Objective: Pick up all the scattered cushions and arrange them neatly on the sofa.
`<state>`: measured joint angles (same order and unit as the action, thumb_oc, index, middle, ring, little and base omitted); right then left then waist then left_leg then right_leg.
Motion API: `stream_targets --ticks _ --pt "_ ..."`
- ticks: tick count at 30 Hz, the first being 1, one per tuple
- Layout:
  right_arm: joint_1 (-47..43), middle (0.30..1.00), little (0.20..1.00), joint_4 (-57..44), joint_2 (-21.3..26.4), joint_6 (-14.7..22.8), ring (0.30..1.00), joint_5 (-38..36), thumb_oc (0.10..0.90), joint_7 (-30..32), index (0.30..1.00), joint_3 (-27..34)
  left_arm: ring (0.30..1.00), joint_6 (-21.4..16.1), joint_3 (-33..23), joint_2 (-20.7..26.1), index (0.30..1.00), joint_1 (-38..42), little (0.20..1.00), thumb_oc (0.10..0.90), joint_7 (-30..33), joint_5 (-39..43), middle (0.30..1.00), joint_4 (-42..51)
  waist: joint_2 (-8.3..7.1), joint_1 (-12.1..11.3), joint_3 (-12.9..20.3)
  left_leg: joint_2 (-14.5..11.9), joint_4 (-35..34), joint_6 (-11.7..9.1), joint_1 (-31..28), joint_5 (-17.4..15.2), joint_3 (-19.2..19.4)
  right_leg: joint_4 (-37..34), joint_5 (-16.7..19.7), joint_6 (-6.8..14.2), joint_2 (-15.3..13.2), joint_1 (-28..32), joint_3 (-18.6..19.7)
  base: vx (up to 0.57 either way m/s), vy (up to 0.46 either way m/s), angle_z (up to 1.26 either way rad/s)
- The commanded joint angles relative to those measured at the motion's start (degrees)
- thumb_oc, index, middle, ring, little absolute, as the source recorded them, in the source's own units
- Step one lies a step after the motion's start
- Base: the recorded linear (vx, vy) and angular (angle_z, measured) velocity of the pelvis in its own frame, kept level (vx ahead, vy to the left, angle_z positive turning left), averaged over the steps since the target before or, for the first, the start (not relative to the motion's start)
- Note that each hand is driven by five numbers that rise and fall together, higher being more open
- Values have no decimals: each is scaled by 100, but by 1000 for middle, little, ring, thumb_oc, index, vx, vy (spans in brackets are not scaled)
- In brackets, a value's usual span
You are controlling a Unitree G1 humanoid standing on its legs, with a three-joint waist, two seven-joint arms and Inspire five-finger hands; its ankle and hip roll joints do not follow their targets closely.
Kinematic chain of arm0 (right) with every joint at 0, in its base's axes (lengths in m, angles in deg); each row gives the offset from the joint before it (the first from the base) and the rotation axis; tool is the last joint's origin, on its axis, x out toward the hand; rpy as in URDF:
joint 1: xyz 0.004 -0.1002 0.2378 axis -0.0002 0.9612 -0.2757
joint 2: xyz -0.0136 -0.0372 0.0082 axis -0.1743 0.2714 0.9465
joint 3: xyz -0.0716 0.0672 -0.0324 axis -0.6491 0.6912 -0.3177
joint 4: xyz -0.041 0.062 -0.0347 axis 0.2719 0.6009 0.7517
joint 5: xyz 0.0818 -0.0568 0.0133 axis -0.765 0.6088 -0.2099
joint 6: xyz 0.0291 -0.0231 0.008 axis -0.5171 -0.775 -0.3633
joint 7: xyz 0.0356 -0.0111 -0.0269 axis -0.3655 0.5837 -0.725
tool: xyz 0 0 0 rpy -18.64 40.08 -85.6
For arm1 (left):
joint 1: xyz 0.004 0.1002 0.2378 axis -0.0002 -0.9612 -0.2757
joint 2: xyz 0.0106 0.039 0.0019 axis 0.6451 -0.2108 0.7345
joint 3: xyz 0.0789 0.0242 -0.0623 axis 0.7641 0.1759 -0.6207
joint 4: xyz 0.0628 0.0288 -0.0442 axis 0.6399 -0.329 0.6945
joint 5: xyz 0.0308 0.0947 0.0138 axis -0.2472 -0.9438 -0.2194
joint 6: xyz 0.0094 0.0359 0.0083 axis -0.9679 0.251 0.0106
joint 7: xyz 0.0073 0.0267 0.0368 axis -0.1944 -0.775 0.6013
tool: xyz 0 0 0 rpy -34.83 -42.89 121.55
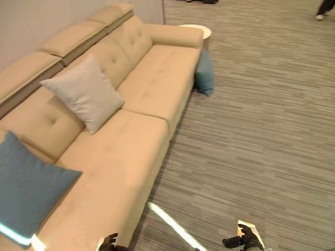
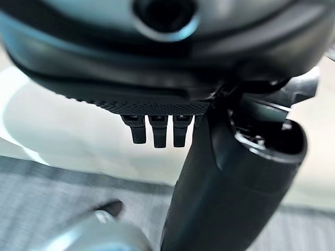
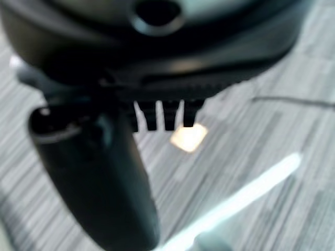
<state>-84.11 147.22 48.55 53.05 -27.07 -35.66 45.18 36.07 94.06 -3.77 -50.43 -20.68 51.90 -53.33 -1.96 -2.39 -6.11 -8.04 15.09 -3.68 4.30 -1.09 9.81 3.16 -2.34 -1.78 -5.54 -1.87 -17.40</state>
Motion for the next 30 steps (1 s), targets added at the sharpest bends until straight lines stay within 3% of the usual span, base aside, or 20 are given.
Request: stream_targets --ticks 1,3,5,6,9,14,16,17,19,22,23,24,25,29,30 --pt "-209 900 900 147 204 130 900 -2 800 225 900 -5 900 -143 143 -139 900 355 900 800 51 28 900 -34 16 -127 -272 570 -155 185 402 -375 -456 -353 -45 729 12 327 -31 78 -51 -100" --pt "-142 900 900 253 195 105 900 -6 800 249 900 23 900 -112 237 -178 900 422 900 800 18 -23 900 -16 38 -134 -240 868 -278 223 512 -362 -631 -445 -40 764 122 399 154 124 -37 -77" --pt "-117 900 900 280 191 97 900 -20 800 258 900 33 900 -108 278 -185 900 440 900 800 -4 -57 900 -7 35 -139 -239 962 -246 228 661 -308 -632 -478 -38 766 159 421 196 107 -15 -32" --pt "-76 900 900 325 170 72 900 -79 800 266 900 53 900 -110 333 -189 900 444 900 800 -18 -82 900 14 50 -176 -278 1053 -142 219 900 -222 -578 -480 -67 739 292 445 394 93 -10 -36" --pt "-24 900 900 349 120 55 900 -120 800 267 900 72 900 -73 310 -162 900 424 900 800 -3 -126 900 20 73 -261 -236 1029 -205 297 727 -305 -524 -455 -202 715 395 559 608 129 37 -77" --pt "51 900 900 449 0 35 900 -69 800 234 900 75 900 -36 303 -79 900 427 900 800 -18 -218 900 -1 14 -348 -132 1033 -457 448 391 -415 -489 106 -307 818 337 494 574 157 58 -46" --pt "90 900 900 422 -9 48 900 -29 800 175 900 46 900 -26 304 -25 900 456 900 800 -8 -223 900 48 21 -300 -179 1009 -612 553 206 -468 -493 971 -160 1056 239 58 573 102 77 -37" --pt "42 900 900 364 16 16 900 30 800 154 900 24 900 -2 323 33 900 549 900 800 26 -237 900 135 108 -129 -323 952 -638 655 116 -494 -536 1893 154 1341 139 -451 583 98 94 -32" --pt "28 900 900 277 17 42 900 69 800 175 900 39 900 -22 330 71 900 609 900 800 65 -202 900 139 203 -10 -359 944 -780 717 -57 -552 -555 2225 189 1334 -48 -789 419 162 57 -23" --pt "19 900 900 242 37 40 900 81 800 189 900 47 900 -47 312 31 900 603 900 800 58 -155 900 136 258 42 -376 978 -929 722 -258 -607 -618 1764 36 1176 -185 -788 356 238 -68 4" --pt "-24 900 900 133 29 24 900 156 800 220 900 44 900 -64 273 -56 900 567 900 800 49 -126 900 -7 296 126 -380 988 -1160 657 -575 -744 -642 784 328 1094 -471 -1172 229 410 -180 0" --pt "-21 900 900 130 33 22 900 157 800 221 900 43 900 -68 273 -61 900 567 900 800 50 -126 900 -12 319 131 -391 965 -1169 652 -603 -759 -650 745 338 1095 -446 -1126 211 549 -295 -2" --pt "44 900 900 127 27 6 900 228 800 212 900 20 900 -81 259 -82 900 549 900 800 52 -152 900 -110 273 190 -371 1008 -1212 565 -807 -902 -727 150 474 1161 -558 -1079 83 328 -185 -10" --pt "56 900 900 101 7 18 900 248 800 222 900 -16 900 -77 223 -105 900 532 900 800 101 -157 900 -153 247 215 -349 1003 -1228 554 -914 -980 -718 146 555 1140 -517 -1042 150 212 -137 26" --pt "110 900 900 14 -88 126 900 186 800 284 900 -43 900 -96 241 -234 900 515 900 800 154 -46 900 -192 284 263 -215 685 -480 238 -850 -809 -631 97 446 906 -290 -750 31 424 -314 24"
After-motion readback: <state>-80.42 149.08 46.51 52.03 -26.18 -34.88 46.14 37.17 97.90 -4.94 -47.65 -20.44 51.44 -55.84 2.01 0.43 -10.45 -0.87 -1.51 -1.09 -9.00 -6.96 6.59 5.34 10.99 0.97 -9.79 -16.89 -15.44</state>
